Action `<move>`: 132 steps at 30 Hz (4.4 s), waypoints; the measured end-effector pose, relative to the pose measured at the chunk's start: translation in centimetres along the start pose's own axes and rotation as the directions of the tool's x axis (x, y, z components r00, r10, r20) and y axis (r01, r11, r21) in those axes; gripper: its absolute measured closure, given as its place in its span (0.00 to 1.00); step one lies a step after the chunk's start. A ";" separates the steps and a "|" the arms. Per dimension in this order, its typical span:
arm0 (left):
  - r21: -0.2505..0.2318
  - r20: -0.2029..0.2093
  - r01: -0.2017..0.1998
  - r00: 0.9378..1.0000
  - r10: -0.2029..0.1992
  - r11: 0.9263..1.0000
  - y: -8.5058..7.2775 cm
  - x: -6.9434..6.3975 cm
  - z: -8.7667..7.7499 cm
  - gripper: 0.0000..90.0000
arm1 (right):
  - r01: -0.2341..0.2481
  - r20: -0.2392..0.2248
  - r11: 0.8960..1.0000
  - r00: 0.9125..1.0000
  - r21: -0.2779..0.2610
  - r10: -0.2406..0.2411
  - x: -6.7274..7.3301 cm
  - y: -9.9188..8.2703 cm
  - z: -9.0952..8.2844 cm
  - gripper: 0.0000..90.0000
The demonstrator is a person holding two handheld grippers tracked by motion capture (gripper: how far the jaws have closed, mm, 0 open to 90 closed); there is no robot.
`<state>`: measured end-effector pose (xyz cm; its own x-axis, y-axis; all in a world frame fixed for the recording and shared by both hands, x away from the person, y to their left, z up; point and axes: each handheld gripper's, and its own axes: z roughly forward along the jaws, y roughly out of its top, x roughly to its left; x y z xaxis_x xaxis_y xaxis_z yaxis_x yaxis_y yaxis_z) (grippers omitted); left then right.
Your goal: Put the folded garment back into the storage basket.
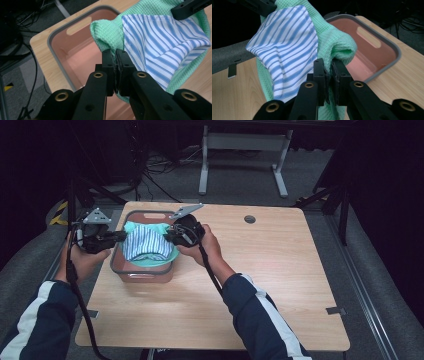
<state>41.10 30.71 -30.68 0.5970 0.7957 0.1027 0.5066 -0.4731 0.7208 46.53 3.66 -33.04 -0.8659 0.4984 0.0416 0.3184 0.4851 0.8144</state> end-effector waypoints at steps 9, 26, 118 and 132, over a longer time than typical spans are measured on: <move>0.043 -0.015 0.023 1.000 -0.022 0.999 -1.7 1.4 0.8 0.96 | 0.042 -0.002 0.996 0.999 0.078 -0.042 1.1 0.5 3.5 0.92; 0.164 -0.035 -0.004 0.999 0.010 0.986 -2.9 1.6 5.0 0.96 | 0.052 0.036 0.985 0.998 0.164 -0.059 1.4 -0.6 6.0 0.91; -0.052 0.067 -0.138 0.988 0.141 0.989 -0.7 -12.3 5.5 0.34 | 0.114 0.177 0.956 0.970 0.269 -0.166 -3.0 -9.2 -8.2 0.53; -0.033 0.161 -0.215 0.963 0.217 0.976 -0.5 -15.3 7.2 0.22 | 0.103 0.208 0.959 0.965 0.264 -0.161 -3.5 -12.4 -10.7 0.42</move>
<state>36.14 16.06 -37.55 0.7853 0.6020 0.1449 0.3454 -0.6202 0.7043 41.51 -11.78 -37.10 -0.8065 0.5521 -0.2116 0.3179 0.7066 0.6322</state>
